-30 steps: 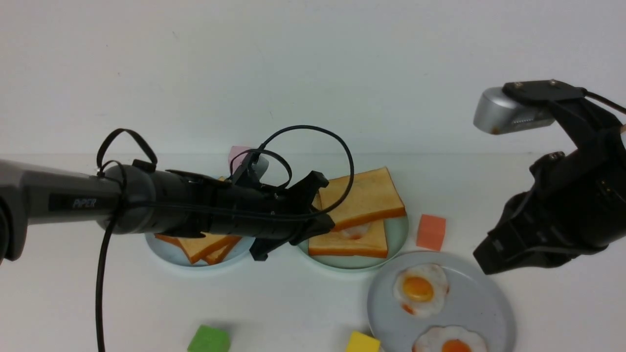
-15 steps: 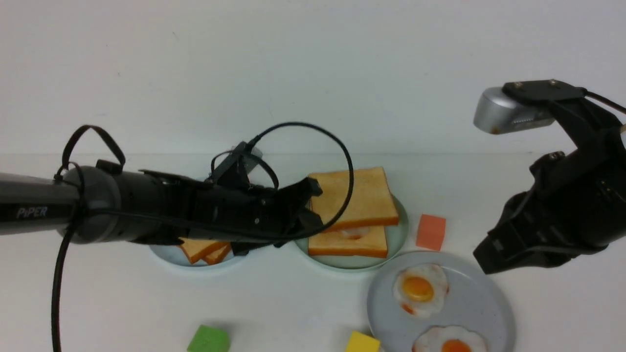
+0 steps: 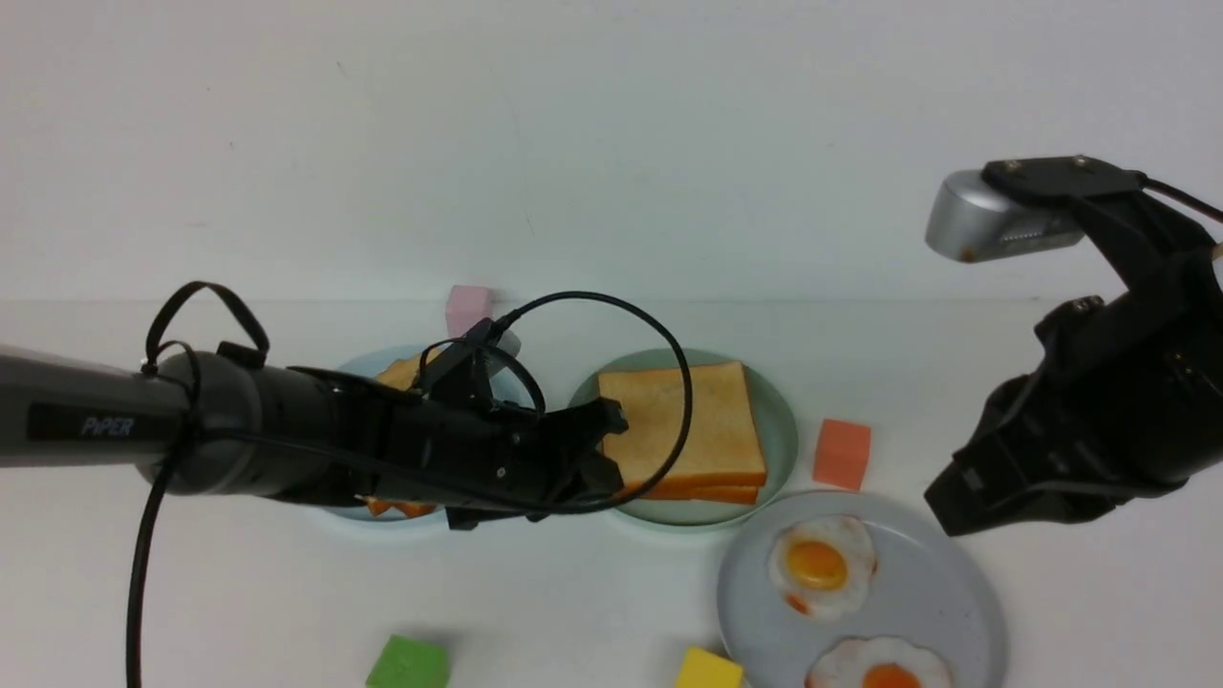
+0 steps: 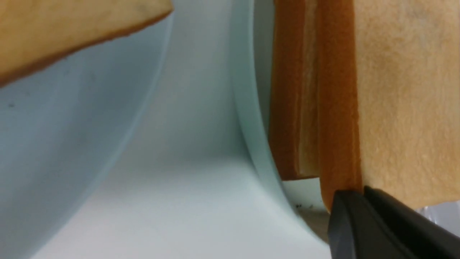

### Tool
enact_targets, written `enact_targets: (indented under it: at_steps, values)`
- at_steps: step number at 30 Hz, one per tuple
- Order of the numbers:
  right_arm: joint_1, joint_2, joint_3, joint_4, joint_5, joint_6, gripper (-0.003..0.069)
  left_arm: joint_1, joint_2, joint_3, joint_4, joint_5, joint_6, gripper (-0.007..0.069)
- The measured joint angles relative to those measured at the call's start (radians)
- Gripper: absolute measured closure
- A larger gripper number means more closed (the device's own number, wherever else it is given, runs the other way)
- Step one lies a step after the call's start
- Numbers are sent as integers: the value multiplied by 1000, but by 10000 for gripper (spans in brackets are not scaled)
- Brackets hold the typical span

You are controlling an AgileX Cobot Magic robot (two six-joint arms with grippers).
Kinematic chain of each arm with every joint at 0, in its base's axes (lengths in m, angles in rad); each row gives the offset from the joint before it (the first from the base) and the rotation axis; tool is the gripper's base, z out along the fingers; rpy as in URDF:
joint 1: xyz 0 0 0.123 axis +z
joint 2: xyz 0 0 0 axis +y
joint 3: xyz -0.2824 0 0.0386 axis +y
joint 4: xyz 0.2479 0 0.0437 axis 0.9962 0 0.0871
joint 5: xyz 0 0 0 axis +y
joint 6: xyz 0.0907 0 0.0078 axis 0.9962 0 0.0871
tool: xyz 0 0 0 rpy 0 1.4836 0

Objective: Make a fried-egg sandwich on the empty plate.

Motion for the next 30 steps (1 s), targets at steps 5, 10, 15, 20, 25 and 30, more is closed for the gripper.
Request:
enact_targets:
  at_steps: [5,10,15,20,25,30]
  values:
    - [0,0,0,0,0,0,651,0,0,0,0,-1,2,540]
    - [0,0,0,0,3,0,650,0,-24,0,0,-10,2,389]
    - [0,0,0,0,6,0,645,1,-72,0,0,-42,2,257]
    - [0,-3,0,-55,6,9,641,41,-155,1,87,-45,-29,204]
    - [0,-55,0,-176,-34,89,638,153,-279,3,380,50,-248,208]
    - [0,-153,23,-247,-139,131,638,256,-387,3,776,239,-521,270]
